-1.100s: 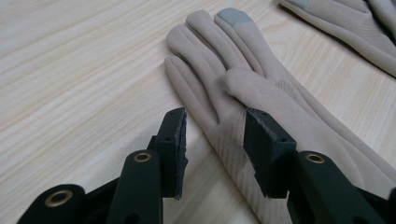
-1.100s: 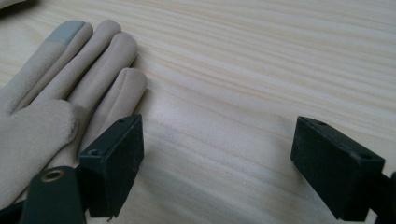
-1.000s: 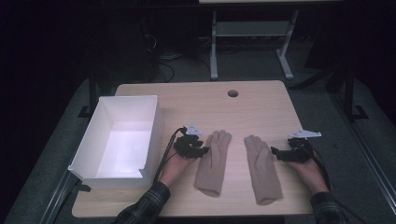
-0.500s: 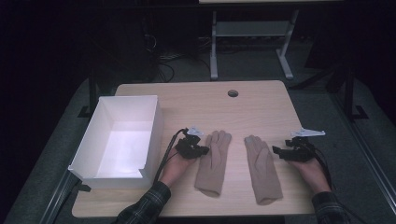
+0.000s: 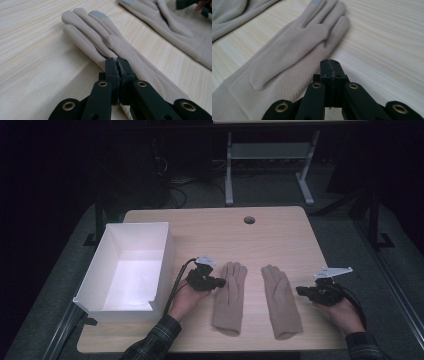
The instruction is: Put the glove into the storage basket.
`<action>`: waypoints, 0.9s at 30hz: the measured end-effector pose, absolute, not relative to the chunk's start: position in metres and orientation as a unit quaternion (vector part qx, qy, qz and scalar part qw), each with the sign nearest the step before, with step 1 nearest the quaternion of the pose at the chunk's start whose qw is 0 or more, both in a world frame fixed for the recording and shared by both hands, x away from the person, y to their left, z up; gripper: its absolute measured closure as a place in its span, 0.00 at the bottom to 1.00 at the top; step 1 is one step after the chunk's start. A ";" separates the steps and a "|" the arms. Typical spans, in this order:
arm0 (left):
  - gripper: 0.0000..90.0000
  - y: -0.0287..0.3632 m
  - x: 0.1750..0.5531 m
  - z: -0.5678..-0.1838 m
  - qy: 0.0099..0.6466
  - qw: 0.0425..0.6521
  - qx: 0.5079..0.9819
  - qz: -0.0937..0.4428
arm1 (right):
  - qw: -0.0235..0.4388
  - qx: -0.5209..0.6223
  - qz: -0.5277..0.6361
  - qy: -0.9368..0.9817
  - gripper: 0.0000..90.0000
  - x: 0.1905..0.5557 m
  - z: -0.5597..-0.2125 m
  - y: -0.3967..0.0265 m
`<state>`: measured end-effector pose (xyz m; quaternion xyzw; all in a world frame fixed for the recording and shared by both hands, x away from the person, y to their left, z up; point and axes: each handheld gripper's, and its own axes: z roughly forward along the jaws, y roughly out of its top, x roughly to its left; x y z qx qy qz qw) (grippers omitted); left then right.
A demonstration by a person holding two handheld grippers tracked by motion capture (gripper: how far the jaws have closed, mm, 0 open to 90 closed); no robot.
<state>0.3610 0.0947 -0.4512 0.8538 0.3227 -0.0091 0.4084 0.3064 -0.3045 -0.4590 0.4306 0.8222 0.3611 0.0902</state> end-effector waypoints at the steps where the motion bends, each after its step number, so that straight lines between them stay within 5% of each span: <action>1: 0.98 0.094 0.360 -0.451 0.323 0.409 0.854 -0.011 | 0.083 0.428 0.362 0.824 1.00 0.307 -0.460 -0.302; 27: 0.98 0.087 0.356 -0.447 0.306 0.440 0.842 -0.053 | 0.026 0.357 0.368 0.858 1.00 0.308 -0.466 -0.247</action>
